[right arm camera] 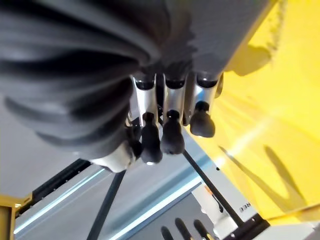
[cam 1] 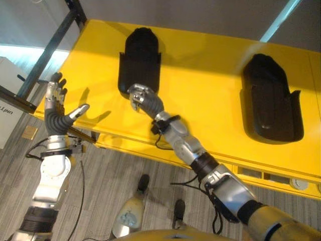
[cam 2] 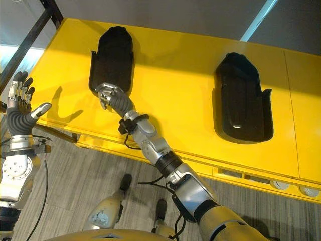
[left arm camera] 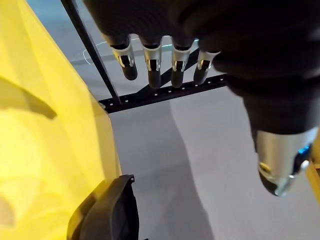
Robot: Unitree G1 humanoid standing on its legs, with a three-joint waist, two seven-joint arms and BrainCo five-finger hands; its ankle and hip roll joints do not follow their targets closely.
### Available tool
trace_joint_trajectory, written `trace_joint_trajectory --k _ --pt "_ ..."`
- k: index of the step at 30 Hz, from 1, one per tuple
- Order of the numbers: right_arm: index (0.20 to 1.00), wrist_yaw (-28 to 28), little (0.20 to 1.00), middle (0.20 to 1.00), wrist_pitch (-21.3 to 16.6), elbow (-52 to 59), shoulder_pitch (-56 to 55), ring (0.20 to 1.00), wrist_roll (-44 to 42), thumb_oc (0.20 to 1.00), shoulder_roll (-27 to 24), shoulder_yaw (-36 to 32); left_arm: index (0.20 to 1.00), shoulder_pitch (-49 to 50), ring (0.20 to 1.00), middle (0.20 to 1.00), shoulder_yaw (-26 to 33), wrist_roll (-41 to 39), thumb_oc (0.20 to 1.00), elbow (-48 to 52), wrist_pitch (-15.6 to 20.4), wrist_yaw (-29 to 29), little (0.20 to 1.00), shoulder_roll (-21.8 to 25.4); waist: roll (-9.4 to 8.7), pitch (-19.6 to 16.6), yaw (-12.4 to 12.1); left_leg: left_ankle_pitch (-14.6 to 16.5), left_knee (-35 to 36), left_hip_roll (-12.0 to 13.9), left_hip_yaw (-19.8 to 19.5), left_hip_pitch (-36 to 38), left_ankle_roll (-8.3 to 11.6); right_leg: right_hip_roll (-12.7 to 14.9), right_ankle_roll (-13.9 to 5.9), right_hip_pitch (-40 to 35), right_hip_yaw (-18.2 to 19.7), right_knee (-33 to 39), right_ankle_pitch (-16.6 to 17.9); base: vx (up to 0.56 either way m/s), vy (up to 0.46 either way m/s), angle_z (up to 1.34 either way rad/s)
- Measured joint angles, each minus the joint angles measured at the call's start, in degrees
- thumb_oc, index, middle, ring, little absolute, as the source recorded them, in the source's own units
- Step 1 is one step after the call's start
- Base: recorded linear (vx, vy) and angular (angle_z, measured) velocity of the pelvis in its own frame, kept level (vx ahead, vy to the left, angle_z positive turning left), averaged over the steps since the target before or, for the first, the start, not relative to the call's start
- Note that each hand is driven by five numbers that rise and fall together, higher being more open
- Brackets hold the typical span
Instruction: Move parts from the plastic box to the shelf.
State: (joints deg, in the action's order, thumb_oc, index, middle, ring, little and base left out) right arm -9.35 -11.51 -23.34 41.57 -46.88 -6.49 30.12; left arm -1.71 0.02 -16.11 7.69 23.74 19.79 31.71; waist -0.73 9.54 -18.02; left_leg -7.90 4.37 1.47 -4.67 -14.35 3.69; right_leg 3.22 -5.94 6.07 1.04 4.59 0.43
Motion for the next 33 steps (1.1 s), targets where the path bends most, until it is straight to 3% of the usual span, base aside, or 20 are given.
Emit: trace_joint_trajectory --k 8,10,11,12,13,16,19,25,26,29,30,33 --pt "0.200 -0.22 0.200 0.200 0.06 0.21 0.00 0.200 -1.24 0.200 -0.34 0.71 1.000 -2.60 1.000 1.000 -0.20 -0.08 1.000 0.00 0.00 0.00 1.000 -0.01 -0.01 -0.02 1.00 0.00 -0.02 0.00 0.29 0.63 0.01 0.06 -0.02 -0.31 0.27 -0.09 -0.02 0.00 0.001 0.00" --pt "0.200 -2.76 0.200 0.200 1.23 8.39 -2.91 0.200 -3.24 0.200 -4.01 4.13 1.000 -5.13 1.000 1.000 -2.02 -0.31 1.000 0.07 -0.02 -0.23 1.000 -0.05 0.01 0.00 0.94 -0.01 -0.02 -0.01 1.12 1.38 -0.01 0.26 -0.41 -0.36 0.97 -1.00 -0.29 -0.01 0.009 -0.21" --pt "0.533 -4.67 0.533 0.533 2.00 11.46 -3.85 0.533 -3.32 0.533 -5.39 5.84 1.000 -5.64 1.000 1.000 -2.65 -0.60 1.000 0.12 -0.03 -0.63 1.000 -0.19 0.01 -0.01 1.78 0.11 -0.04 -0.07 1.98 2.20 -0.03 0.50 -0.47 -0.47 1.63 -1.32 -0.32 -0.01 0.005 -0.26" --pt "0.533 -4.67 0.533 0.533 2.00 11.46 -3.85 0.533 -3.32 0.533 -5.39 5.84 1.000 -5.64 1.000 1.000 -2.65 -0.60 1.000 0.12 -0.03 -0.63 1.000 -0.19 0.01 -0.01 1.78 0.11 -0.04 -0.07 1.98 2.20 -0.03 0.50 -0.47 -0.47 1.63 -1.32 -0.32 -0.01 0.000 -0.13" --pt "1.000 -6.33 1.000 1.000 2.45 17.04 -6.33 1.000 -3.38 1.000 -6.62 6.58 1.000 -5.68 1.000 1.000 -2.64 -0.60 1.000 0.56 -0.03 -1.10 1.000 -0.20 0.18 -0.03 2.91 0.15 -0.04 -0.28 1.99 2.72 -0.06 0.61 -0.65 -1.08 1.63 -1.53 -0.45 -0.01 0.007 -0.03" --pt "1.000 -11.49 1.000 1.000 1.86 35.27 -16.99 1.000 -3.09 1.000 -13.13 5.19 1.000 -4.94 1.000 1.000 -1.88 -0.66 1.000 0.97 -0.06 -2.64 1.000 -0.26 0.07 -0.04 6.16 0.70 -0.01 -0.24 4.21 5.07 -0.34 0.82 -1.03 -1.36 3.52 -3.48 -1.07 -0.01 0.013 -0.32" --pt "1.000 -11.24 1.000 1.000 0.19 35.79 -22.11 1.000 -2.24 1.000 -14.70 -2.68 1.000 -3.12 1.000 1.000 -0.30 -0.63 1.000 3.38 -0.17 -3.18 1.000 -0.27 0.26 -0.18 10.01 1.48 -0.03 0.00 5.85 6.21 -0.36 0.68 -1.04 -1.47 5.12 -3.90 -1.01 0.00 0.014 -0.33" --pt "1.000 -8.99 1.000 1.000 -2.15 38.05 -33.02 1.000 2.61 1.000 -17.39 -15.00 1.000 0.96 1.000 1.000 4.04 0.42 1.000 5.50 -1.29 -4.06 1.000 -0.78 1.28 -0.93 13.24 1.90 0.04 0.36 9.34 7.55 -1.00 0.54 -1.26 0.02 8.31 -5.60 -0.90 0.02 0.025 -0.28" --pt "0.200 -8.63 0.200 0.200 -2.48 37.98 -37.66 0.200 3.99 0.200 -17.96 -18.40 1.000 3.46 1.000 1.000 6.49 0.79 1.000 5.48 -1.85 -4.03 1.000 -0.97 1.56 -1.63 15.19 2.04 0.04 0.21 10.30 8.27 -1.63 0.61 -1.37 -0.27 9.59 -5.67 -0.97 0.03 0.011 -0.46" --pt "0.200 -6.26 0.200 0.200 -2.61 37.87 -39.75 0.200 7.69 0.200 -20.24 -19.62 1.000 3.91 1.000 1.000 7.10 1.88 1.000 5.10 -2.63 -4.19 1.000 -1.63 1.88 -2.12 17.53 2.34 0.04 0.23 11.73 9.26 -1.82 0.53 -1.50 -0.39 11.30 -5.64 -0.88 0.03 -0.010 -0.36" --pt "0.200 -5.42 0.200 0.200 -2.69 37.93 -38.49 0.200 12.53 0.200 -22.36 -19.37 1.000 3.47 1.000 1.000 6.88 2.92 1.000 5.11 -2.72 -4.94 1.000 -1.91 1.98 -2.23 18.64 2.34 0.04 0.47 12.36 9.52 -1.81 0.41 -1.49 -0.51 11.56 -5.65 -0.83 0.02 -0.027 -0.22" --pt "0.200 -1.99 0.200 0.200 -3.55 36.45 -35.04 0.200 21.83 0.200 -24.58 -18.19 1.000 2.71 1.000 1.000 6.36 4.01 1.000 5.10 -3.21 -5.22 1.000 -1.92 2.03 -3.45 18.70 2.35 0.04 0.98 12.83 9.69 -1.80 -0.14 -1.38 -0.35 12.19 -5.62 -0.60 0.01 -0.032 -0.11"
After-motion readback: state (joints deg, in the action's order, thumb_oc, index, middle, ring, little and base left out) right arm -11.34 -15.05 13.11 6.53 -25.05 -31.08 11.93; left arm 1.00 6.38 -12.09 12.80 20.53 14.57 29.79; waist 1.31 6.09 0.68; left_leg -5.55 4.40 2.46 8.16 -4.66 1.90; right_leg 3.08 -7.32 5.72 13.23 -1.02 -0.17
